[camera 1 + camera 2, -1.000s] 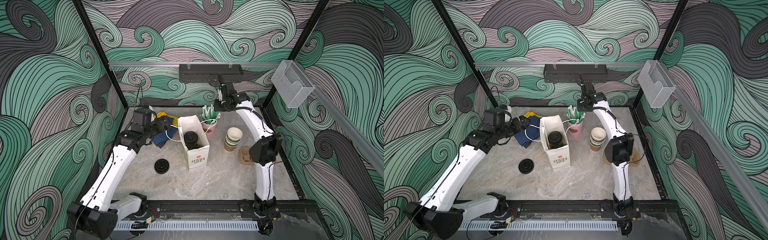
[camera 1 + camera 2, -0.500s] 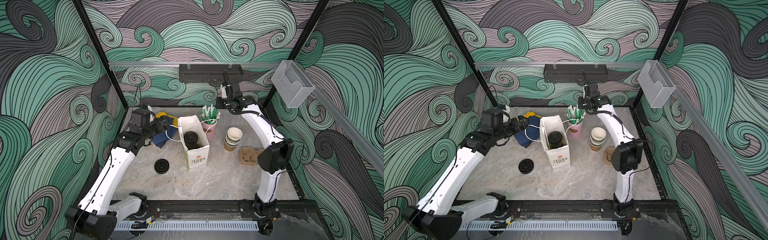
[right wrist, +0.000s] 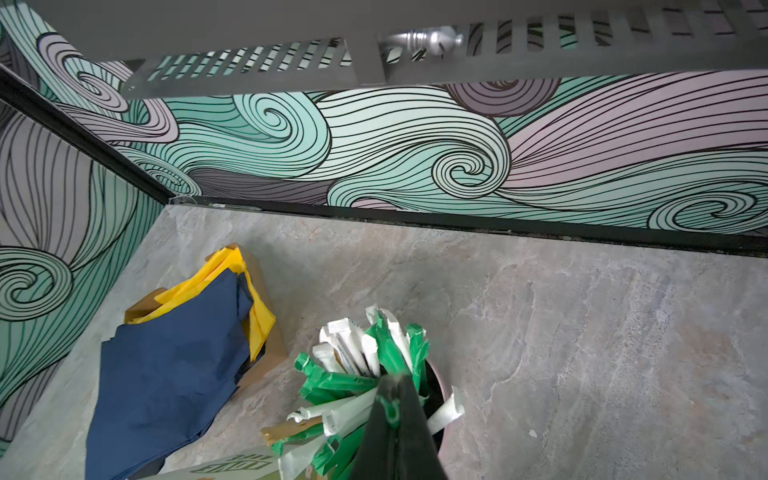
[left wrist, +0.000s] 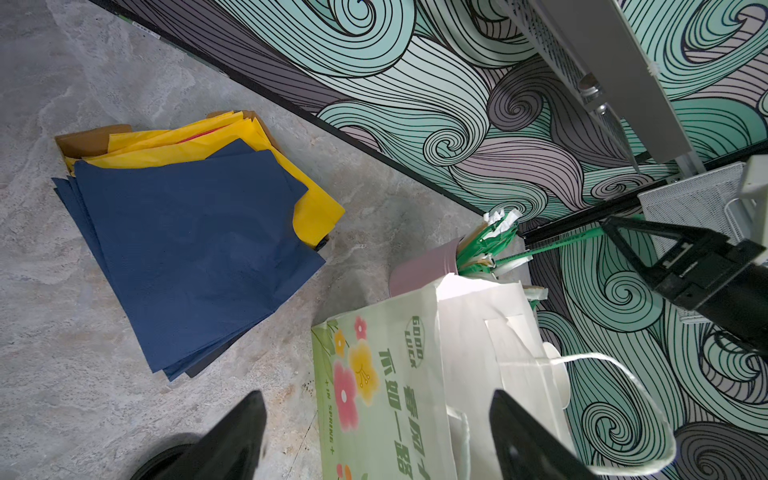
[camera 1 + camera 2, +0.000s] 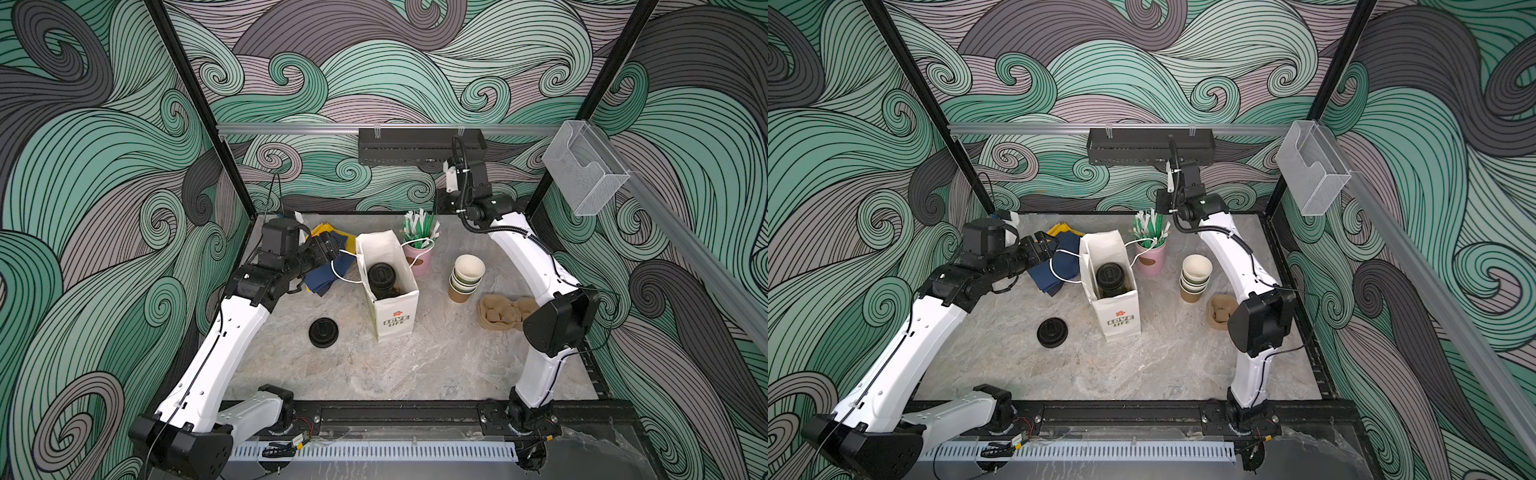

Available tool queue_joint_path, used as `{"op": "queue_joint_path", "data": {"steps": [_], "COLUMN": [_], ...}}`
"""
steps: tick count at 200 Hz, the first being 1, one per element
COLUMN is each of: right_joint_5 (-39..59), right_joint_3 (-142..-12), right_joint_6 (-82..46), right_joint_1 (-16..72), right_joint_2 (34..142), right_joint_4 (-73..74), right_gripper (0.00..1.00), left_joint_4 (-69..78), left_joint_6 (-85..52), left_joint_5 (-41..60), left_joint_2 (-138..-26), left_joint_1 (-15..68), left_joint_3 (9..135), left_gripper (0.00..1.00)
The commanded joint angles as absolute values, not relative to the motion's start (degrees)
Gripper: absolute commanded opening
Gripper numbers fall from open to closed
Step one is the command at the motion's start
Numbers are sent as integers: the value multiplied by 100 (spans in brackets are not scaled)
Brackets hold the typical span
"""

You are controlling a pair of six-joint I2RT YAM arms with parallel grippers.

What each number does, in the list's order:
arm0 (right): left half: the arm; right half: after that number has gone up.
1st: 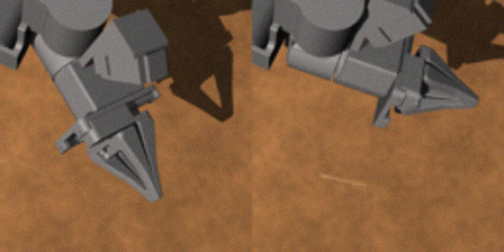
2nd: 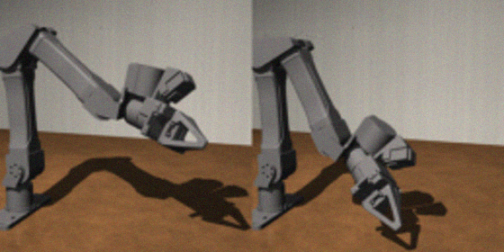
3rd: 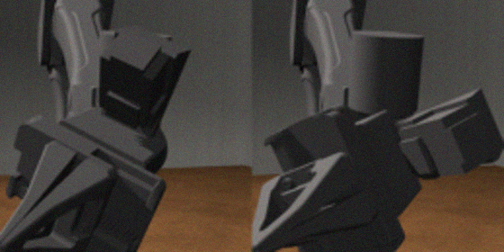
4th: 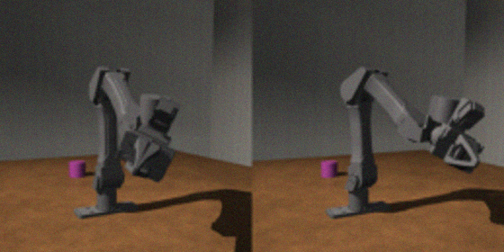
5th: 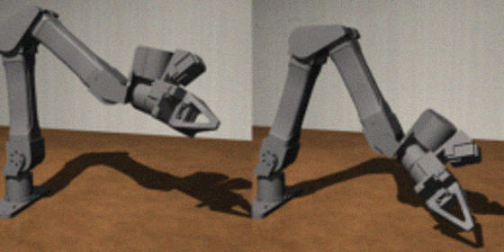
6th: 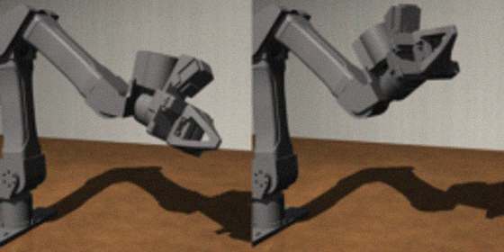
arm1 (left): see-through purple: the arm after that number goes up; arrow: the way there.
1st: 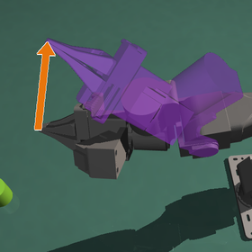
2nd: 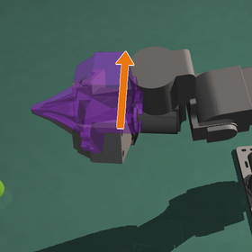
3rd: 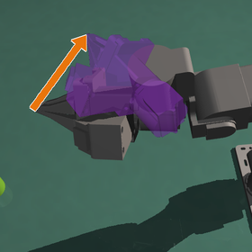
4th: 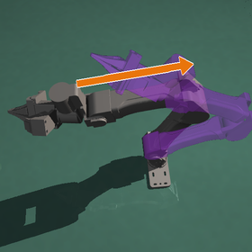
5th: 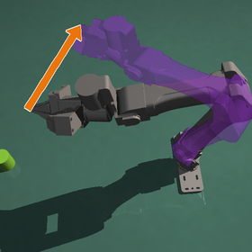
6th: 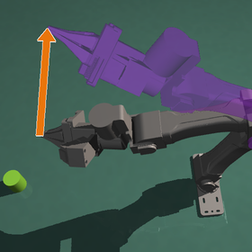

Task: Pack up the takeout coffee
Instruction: 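Pull one green-wrapped straw up out of the pink cup with the right gripper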

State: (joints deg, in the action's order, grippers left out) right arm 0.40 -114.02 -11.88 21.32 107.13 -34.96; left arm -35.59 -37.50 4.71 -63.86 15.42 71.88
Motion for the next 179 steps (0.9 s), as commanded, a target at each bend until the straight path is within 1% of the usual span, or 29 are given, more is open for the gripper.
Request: {"op": "queue_joint_path", "data": {"steps": [1,83,134,153,179], "right_joint_5": [185,-248,-539,-434,-30], "right_joint_3": [-11534,-11539,-11997,-12247,-12157], "right_joint_6": [-1310,-1345,-1303,-1276,-1326], "right_joint_1": [2154,2142,2151,2159,2228], "right_joint_2": [10476,9874,9534,9376,9040], "right_joint_4": [-3755,-3948,-4003,-3929,-3490], "right_gripper": [4,4,1,1,1], "left_joint_4": [-3612,-3617,-3551,-3545,-3564], "left_joint_6": [-3665,-3621,-3657,-3665,-3696], "left_joint_5": [404,560,661,605,472], "left_joint_2": [-6276,-6337,-6359,-6279,-6166], "left_joint_1": [1511,1497,1499,1495,1498], "left_joint_3": [7164,7206,7205,7169,7090], "left_gripper": [86,86,86,86,86]}}
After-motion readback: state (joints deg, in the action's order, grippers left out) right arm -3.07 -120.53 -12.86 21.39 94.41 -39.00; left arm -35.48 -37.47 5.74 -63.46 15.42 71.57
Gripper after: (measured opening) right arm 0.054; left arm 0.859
